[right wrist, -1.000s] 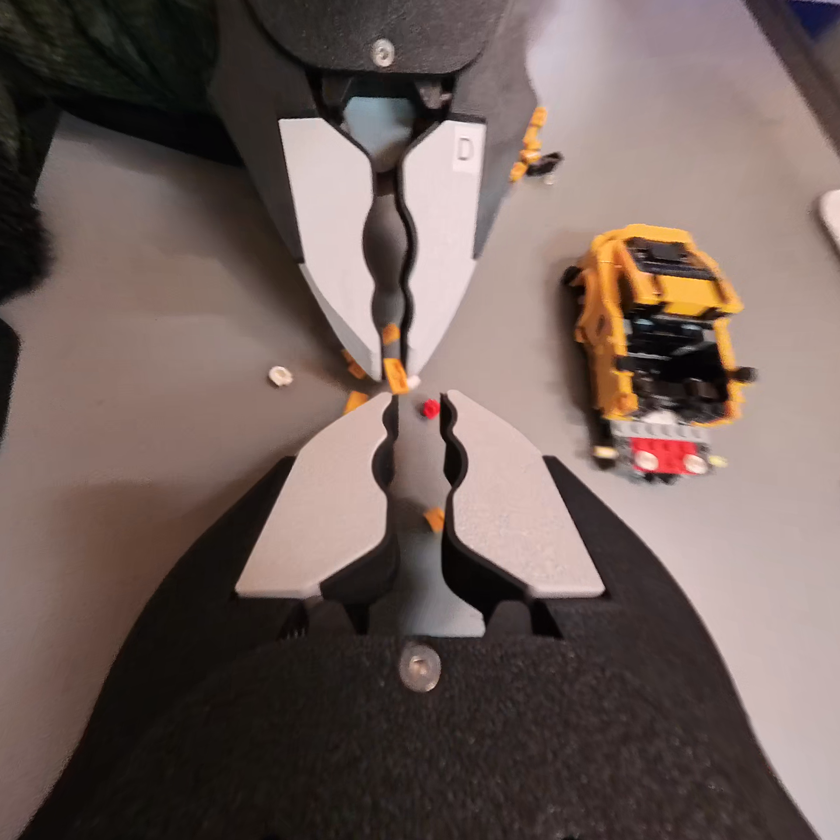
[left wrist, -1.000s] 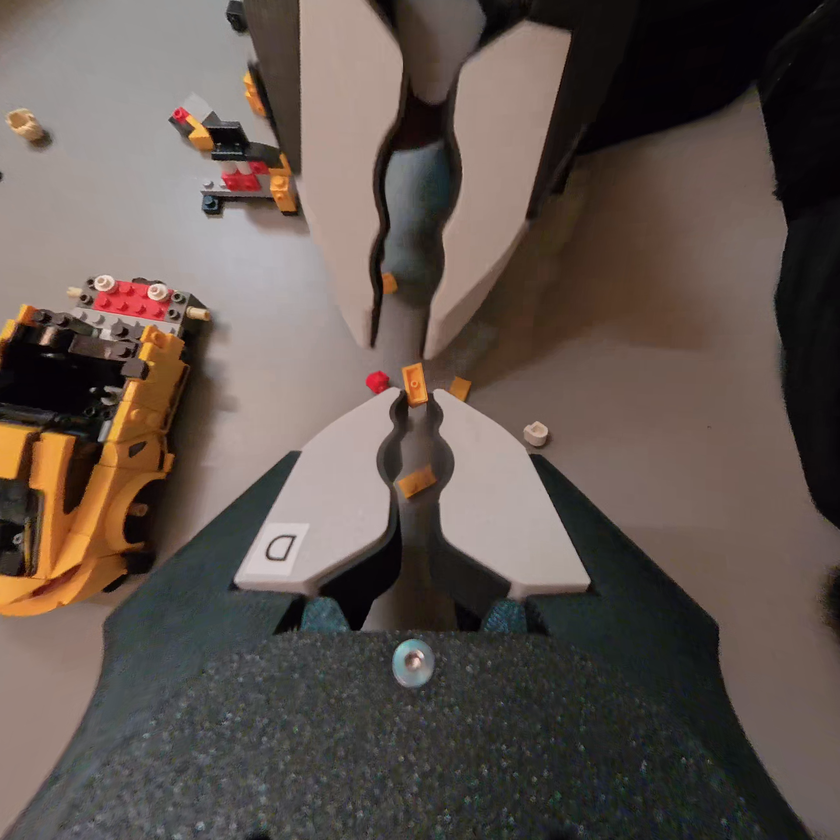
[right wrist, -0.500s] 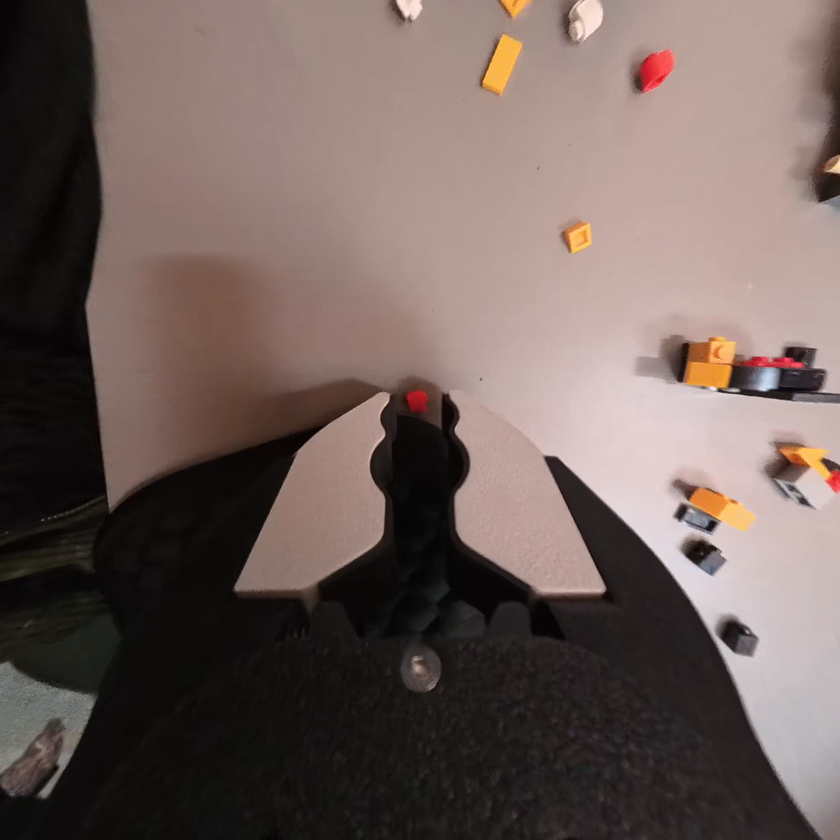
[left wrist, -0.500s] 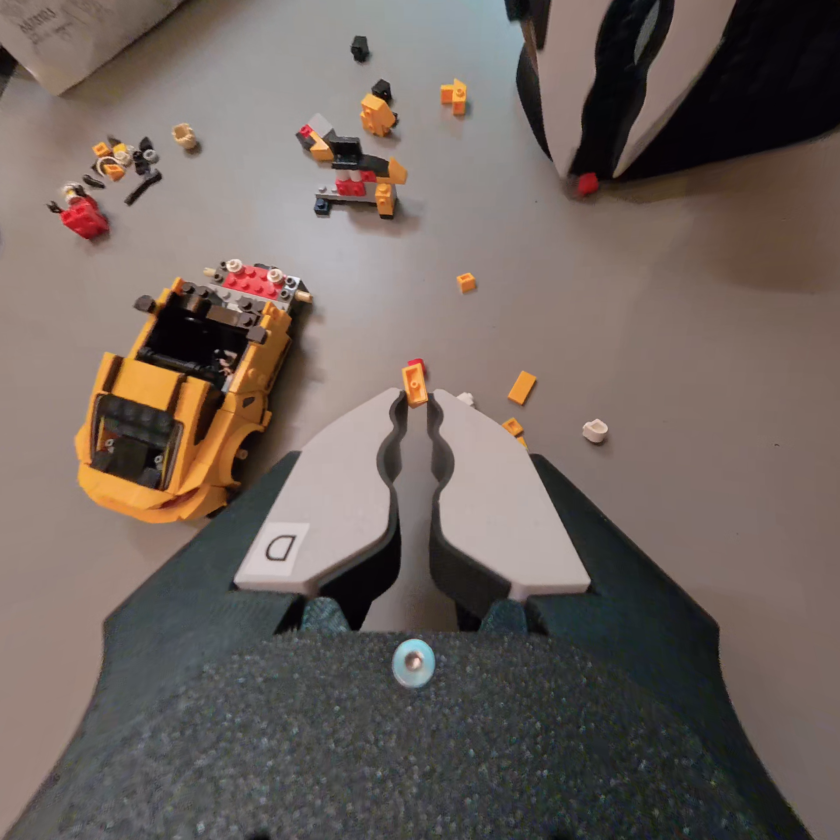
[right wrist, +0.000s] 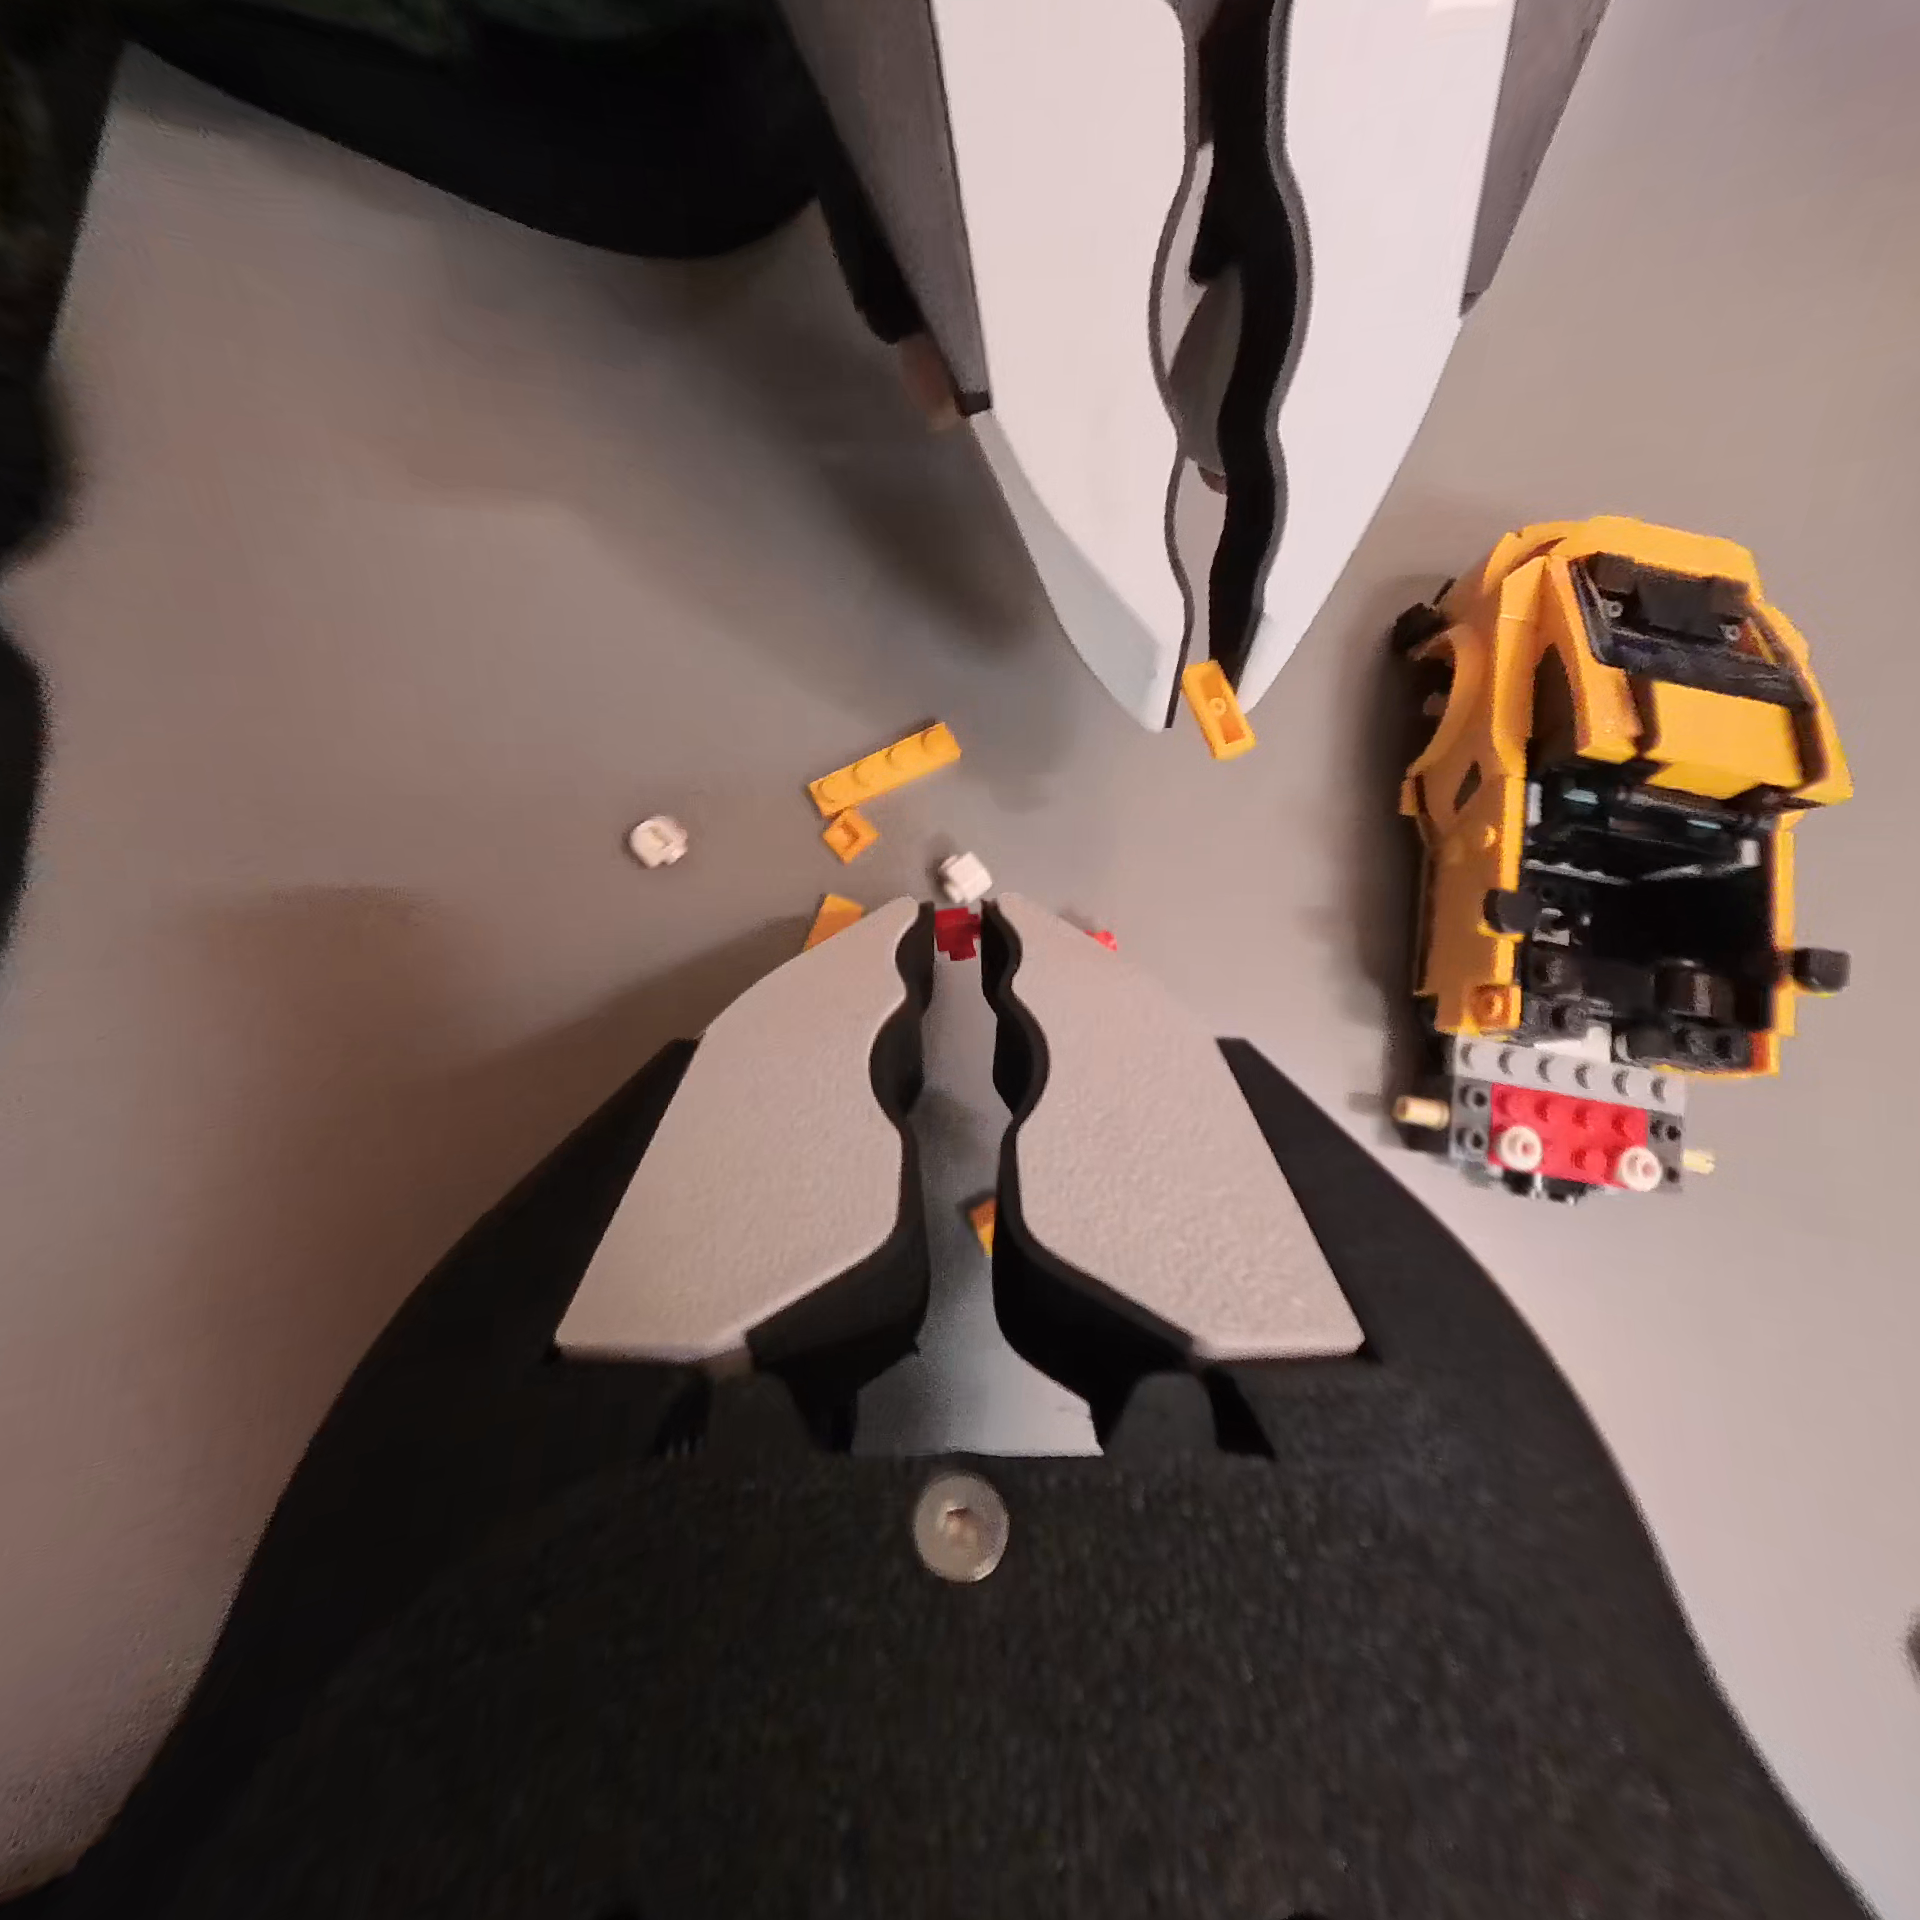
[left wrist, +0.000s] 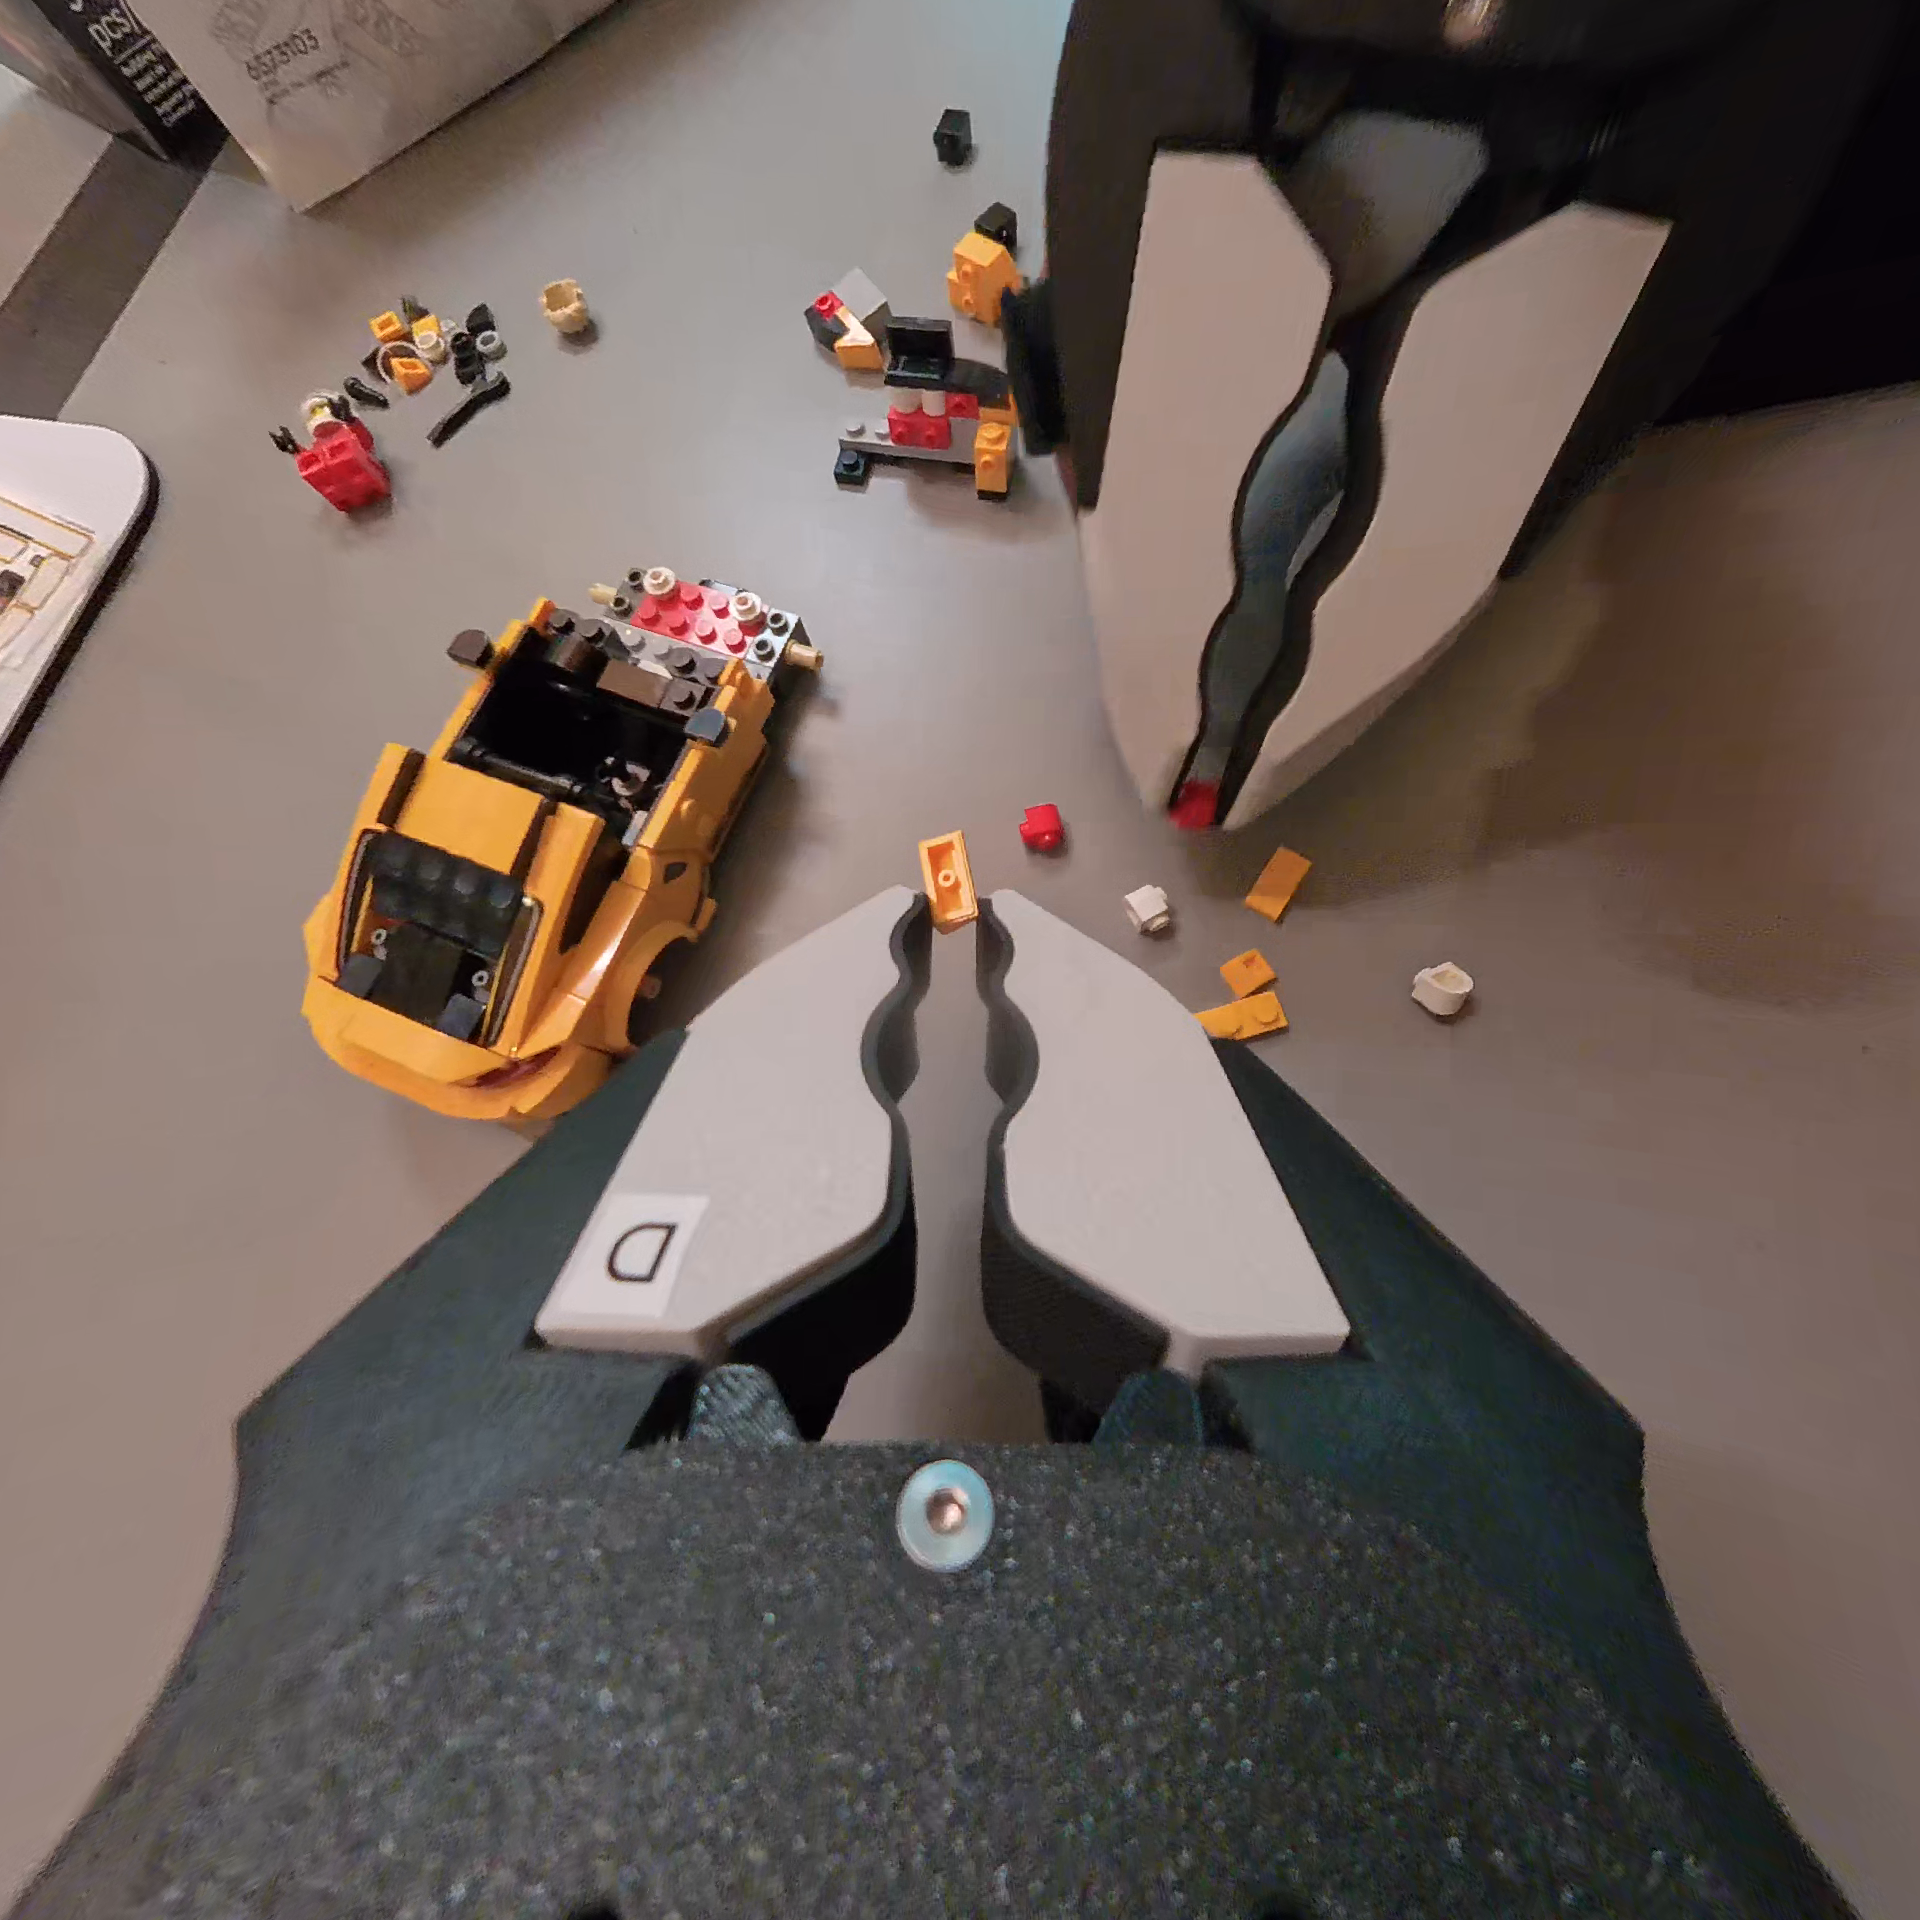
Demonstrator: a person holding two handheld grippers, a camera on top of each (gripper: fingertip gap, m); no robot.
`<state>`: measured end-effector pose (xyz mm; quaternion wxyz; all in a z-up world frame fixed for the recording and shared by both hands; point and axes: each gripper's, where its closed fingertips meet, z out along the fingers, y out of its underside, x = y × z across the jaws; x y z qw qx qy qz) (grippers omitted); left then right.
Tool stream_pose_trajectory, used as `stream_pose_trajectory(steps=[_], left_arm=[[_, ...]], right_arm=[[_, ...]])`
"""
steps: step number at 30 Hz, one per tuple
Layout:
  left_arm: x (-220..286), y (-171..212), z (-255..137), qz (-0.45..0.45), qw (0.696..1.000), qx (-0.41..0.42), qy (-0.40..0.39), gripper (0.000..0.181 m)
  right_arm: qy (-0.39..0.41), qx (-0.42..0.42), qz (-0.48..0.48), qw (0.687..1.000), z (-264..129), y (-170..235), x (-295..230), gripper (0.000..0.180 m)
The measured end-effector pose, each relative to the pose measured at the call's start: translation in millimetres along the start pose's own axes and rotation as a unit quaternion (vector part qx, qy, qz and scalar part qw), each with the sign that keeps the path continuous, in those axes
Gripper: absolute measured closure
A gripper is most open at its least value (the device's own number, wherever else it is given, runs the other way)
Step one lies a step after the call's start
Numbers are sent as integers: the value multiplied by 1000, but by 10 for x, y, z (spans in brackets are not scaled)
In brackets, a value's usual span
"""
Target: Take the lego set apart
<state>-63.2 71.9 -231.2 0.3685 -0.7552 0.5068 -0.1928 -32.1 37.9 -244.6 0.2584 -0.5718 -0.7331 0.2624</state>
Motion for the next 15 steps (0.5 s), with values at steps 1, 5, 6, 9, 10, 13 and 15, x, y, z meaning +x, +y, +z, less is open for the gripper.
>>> stream_pose_trajectory(steps=[1,5,6,9,10,13,15], left_arm=[[-2,5,0,1,1000,-1,-1,173],[13,20,3,6,1000,-6,3,173],[19,29,4,7,1000,-8,5,173],[58,30,4,12,1000,-9,14,173],[86,19,6,12,1000,-6,21,173],[166,-3,27,8,999,0,44,173],[217,-8,50,4,998,3,58,173]], right_arm=[[3,-2,-1,1000,50,6,20,170],[9,9,-1,1000,106,22,33,160],[8,20,2,1000,88,-2,35,159],[14,55,24,998,16,-86,100,155],[18,67,31,997,-11,-113,123,155],[32,96,36,994,-66,-154,168,156],[43,105,26,993,-72,-158,175,157]])
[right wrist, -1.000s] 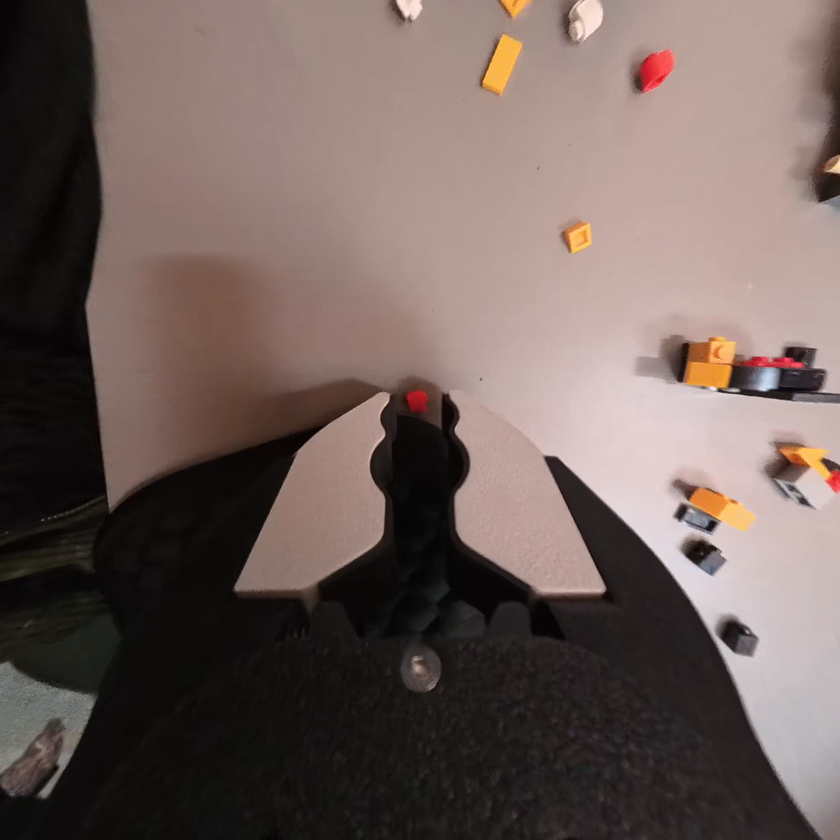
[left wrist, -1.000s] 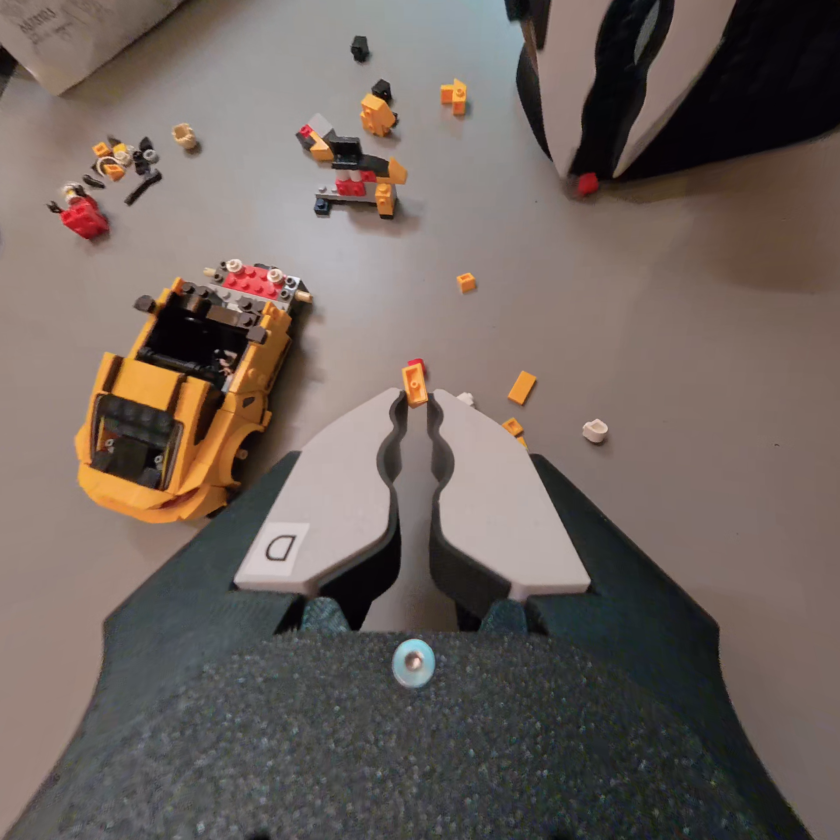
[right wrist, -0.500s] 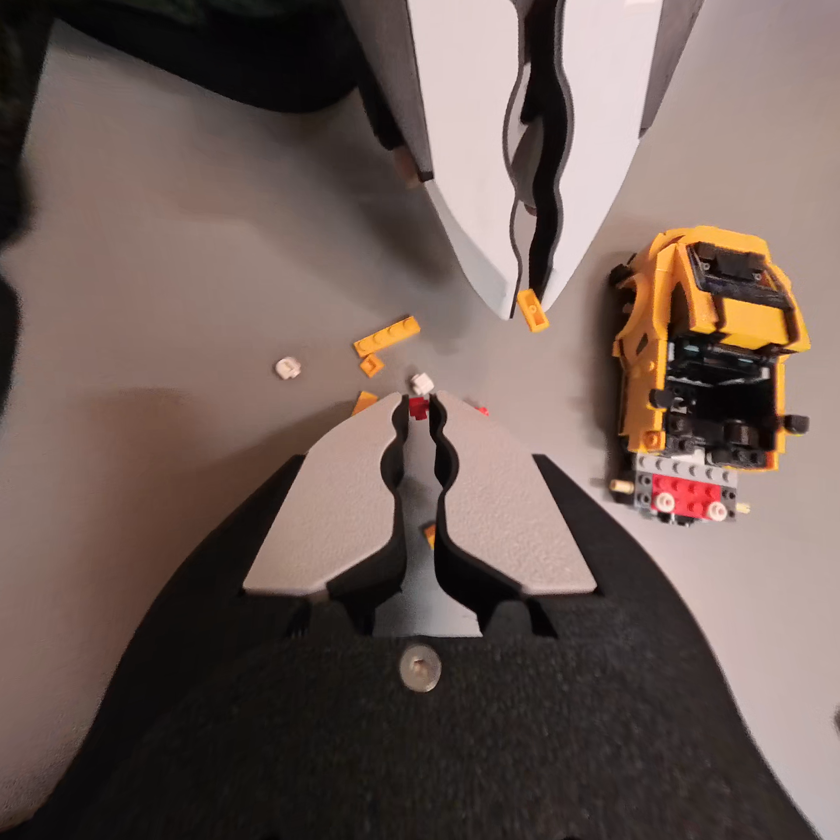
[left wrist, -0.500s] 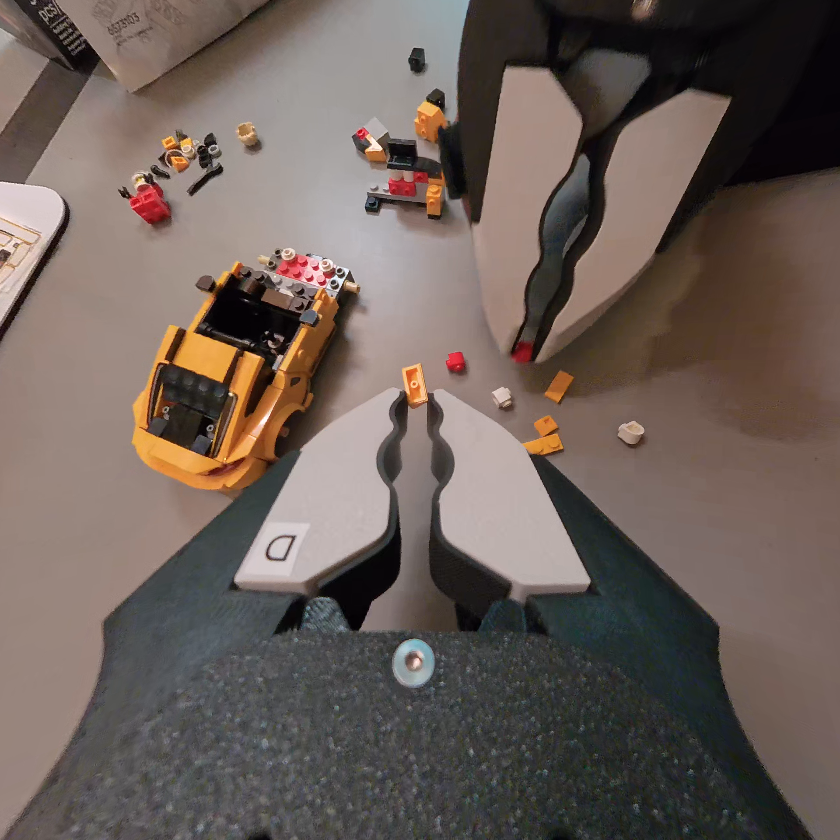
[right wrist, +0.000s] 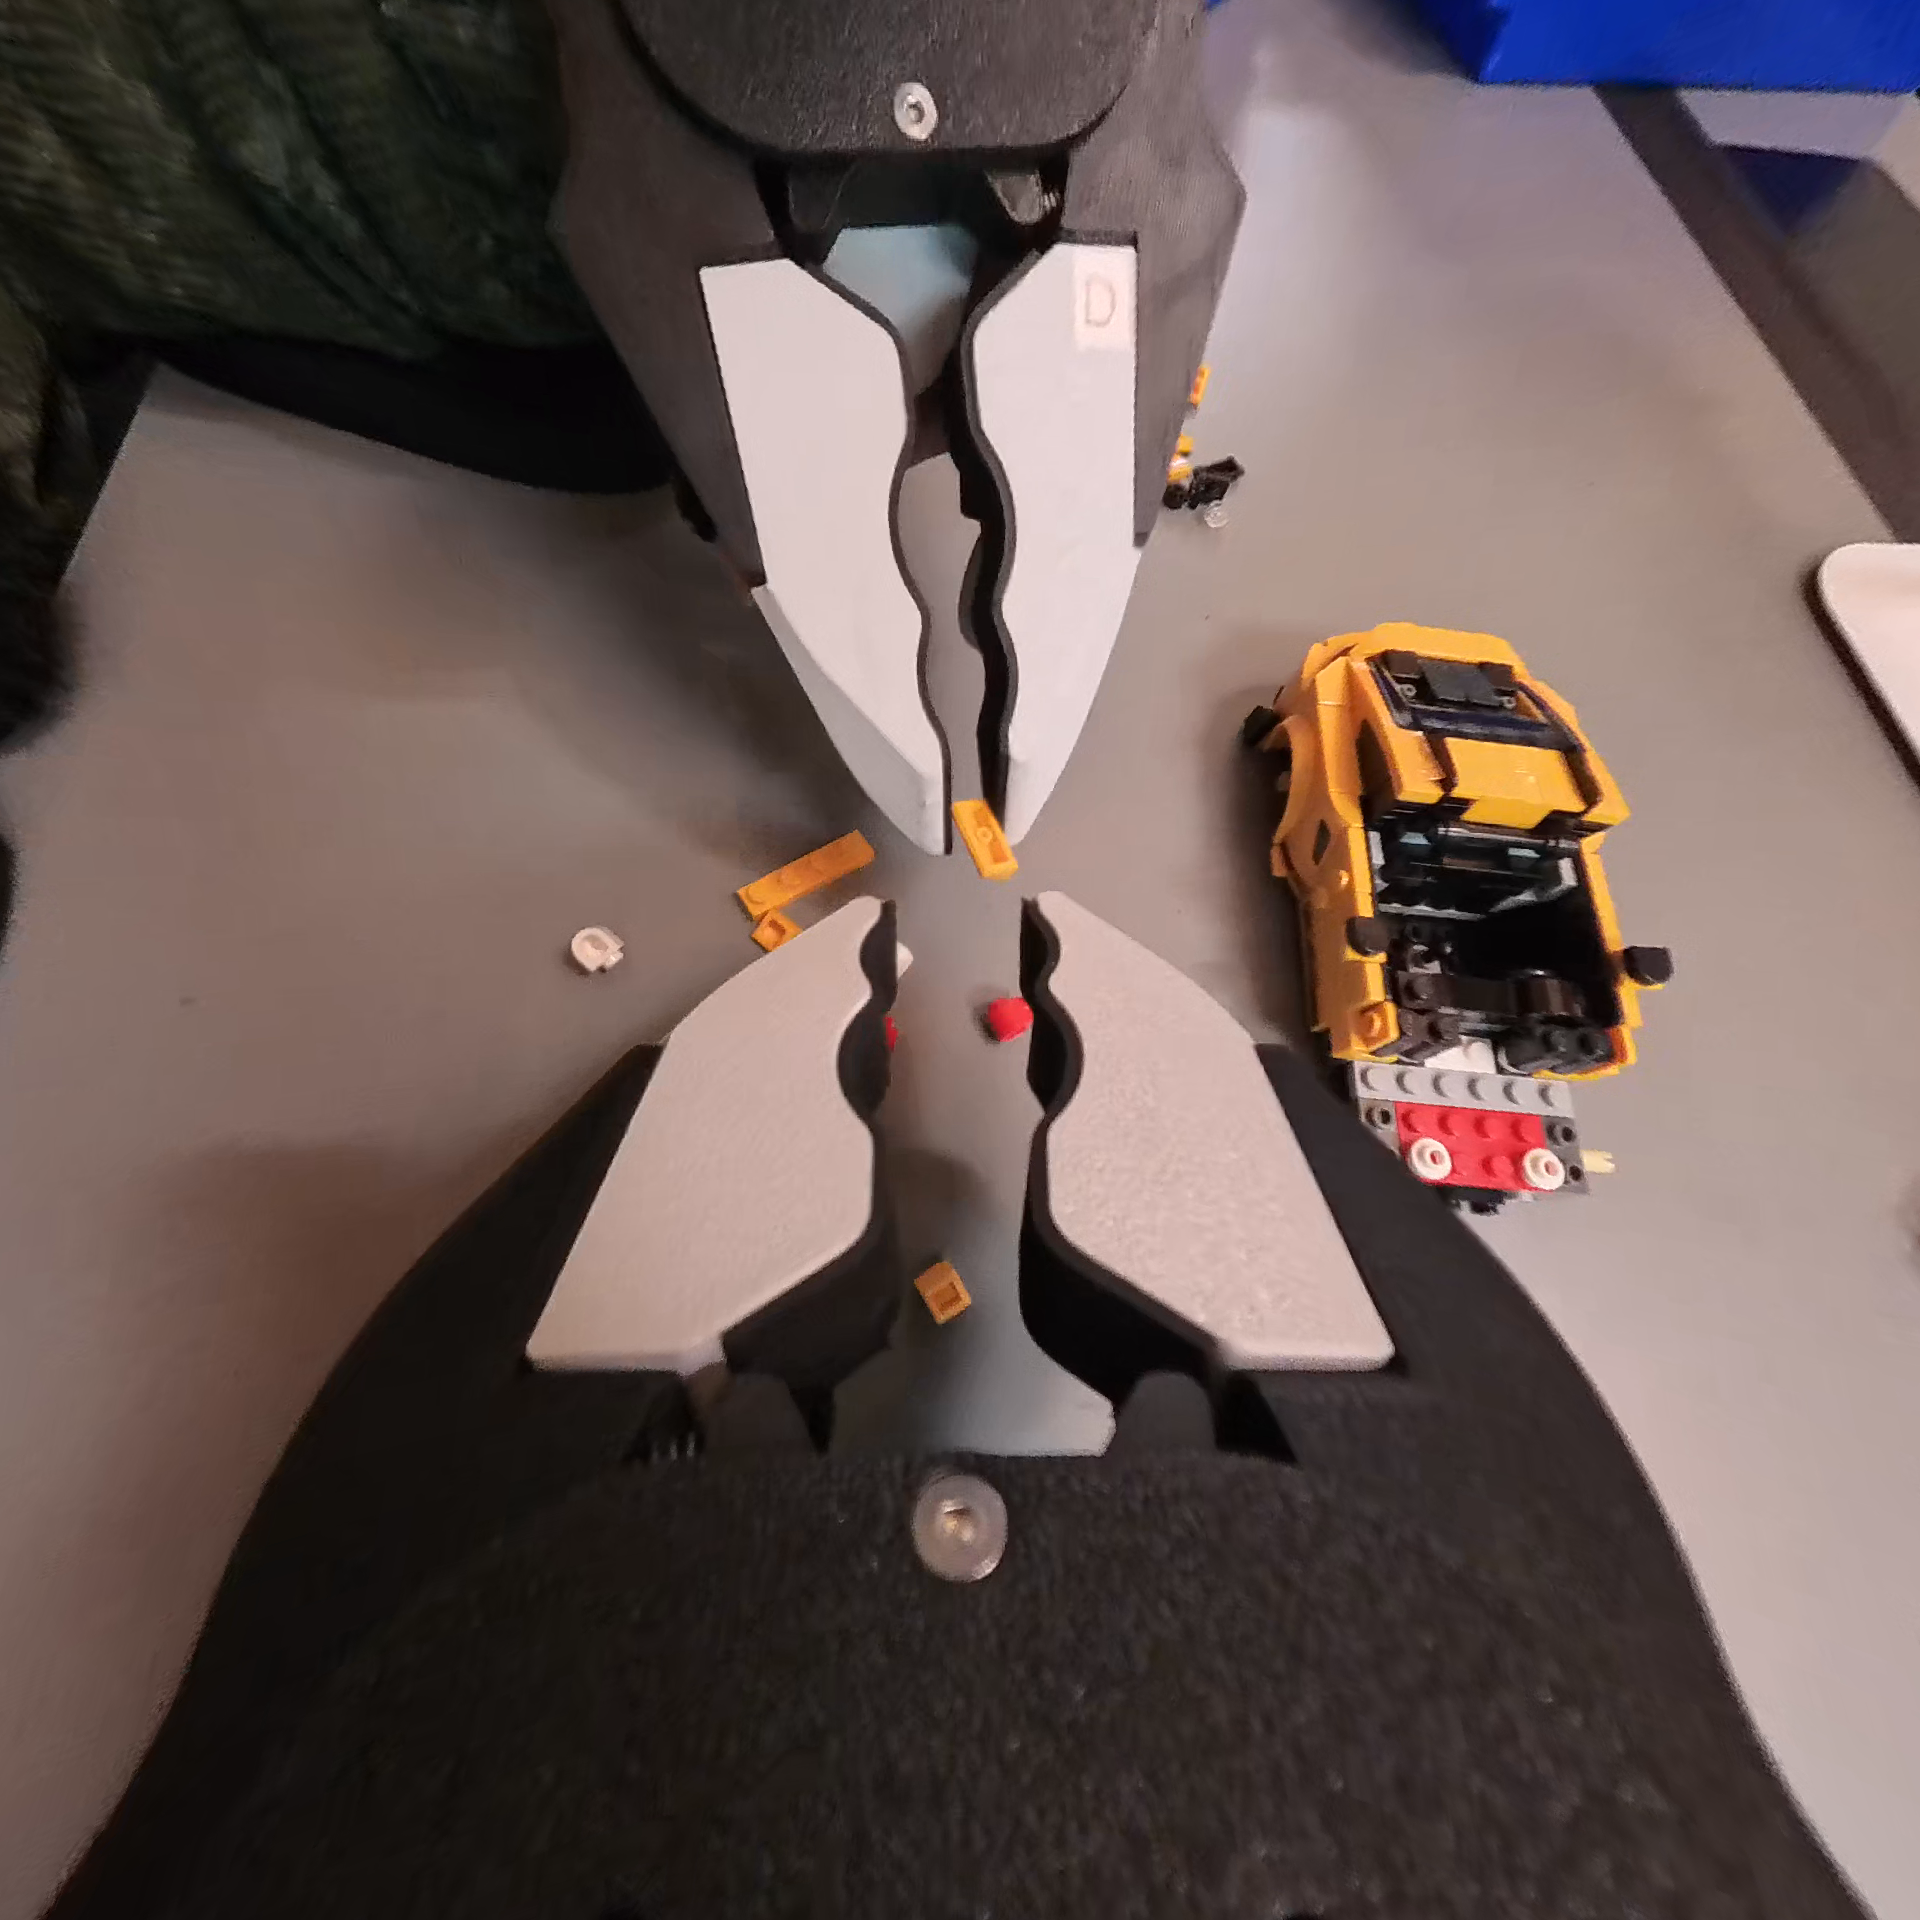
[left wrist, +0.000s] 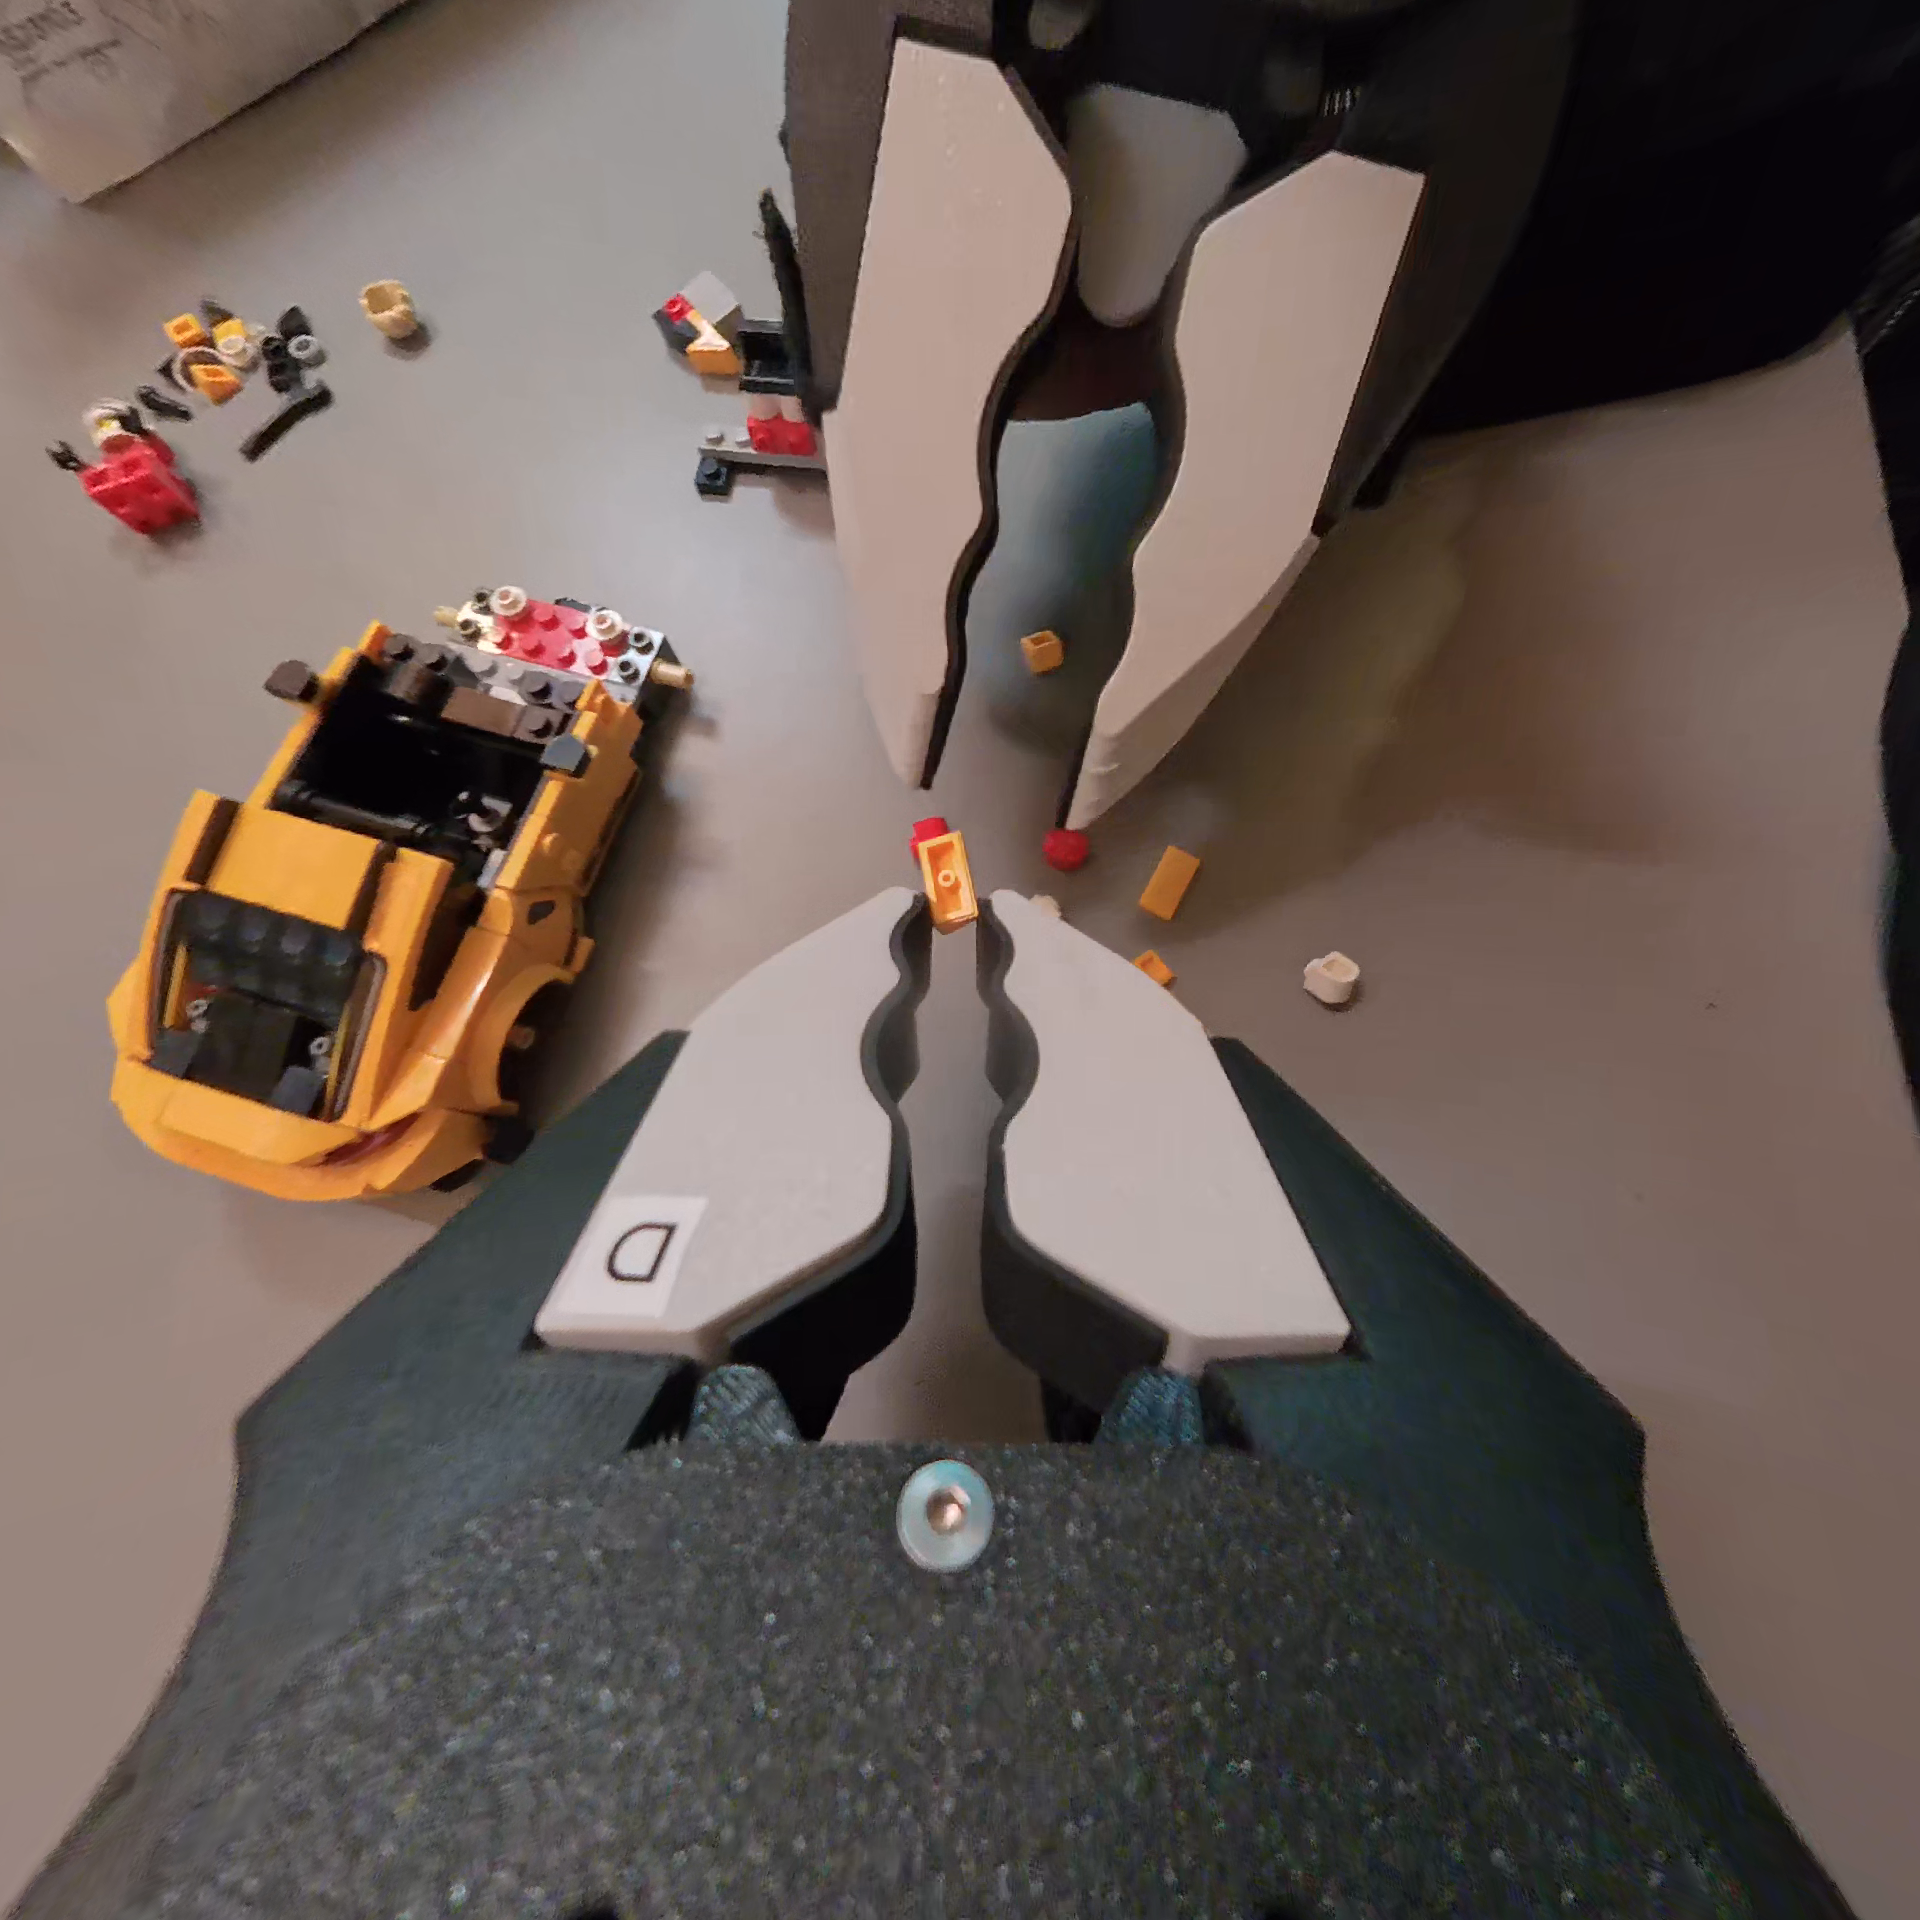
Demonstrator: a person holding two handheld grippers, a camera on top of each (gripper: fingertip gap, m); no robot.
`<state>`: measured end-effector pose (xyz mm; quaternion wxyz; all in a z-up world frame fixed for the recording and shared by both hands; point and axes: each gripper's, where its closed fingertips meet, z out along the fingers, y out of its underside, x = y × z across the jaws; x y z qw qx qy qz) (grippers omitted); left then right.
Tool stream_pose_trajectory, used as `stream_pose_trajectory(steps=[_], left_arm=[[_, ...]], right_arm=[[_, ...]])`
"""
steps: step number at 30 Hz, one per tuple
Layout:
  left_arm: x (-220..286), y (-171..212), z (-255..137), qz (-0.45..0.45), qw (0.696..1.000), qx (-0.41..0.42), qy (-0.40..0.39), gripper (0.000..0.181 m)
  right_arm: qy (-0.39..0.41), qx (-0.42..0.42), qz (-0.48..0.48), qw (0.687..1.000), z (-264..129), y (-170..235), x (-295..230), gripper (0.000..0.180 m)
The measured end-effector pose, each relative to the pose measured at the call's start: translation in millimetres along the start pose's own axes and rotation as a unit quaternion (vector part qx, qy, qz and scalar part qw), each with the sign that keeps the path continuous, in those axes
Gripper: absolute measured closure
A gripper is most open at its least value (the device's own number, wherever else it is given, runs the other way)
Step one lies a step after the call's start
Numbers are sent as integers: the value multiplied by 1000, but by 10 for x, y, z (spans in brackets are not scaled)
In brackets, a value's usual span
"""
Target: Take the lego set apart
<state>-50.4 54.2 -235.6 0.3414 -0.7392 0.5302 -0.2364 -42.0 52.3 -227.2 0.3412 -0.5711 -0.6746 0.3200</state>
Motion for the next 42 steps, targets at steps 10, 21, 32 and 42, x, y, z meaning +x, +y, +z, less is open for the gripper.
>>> stream_pose_trajectory(steps=[10,21,32,42], left_arm=[[95,-58,49,47,999,14,4,173],[69,-55,55,33,999,19,6,164],[156,-83,39,-76,994,25,76,175],[140,-283,-188,-349,885,135,276,175]], right_arm=[[-15,14,3,1000,-12,16,-29,165],[-35,7,47,998,-32,42,-39,172],[-67,4,115,991,-20,69,-70,172],[19,59,-33,998,-90,-105,1,164]])
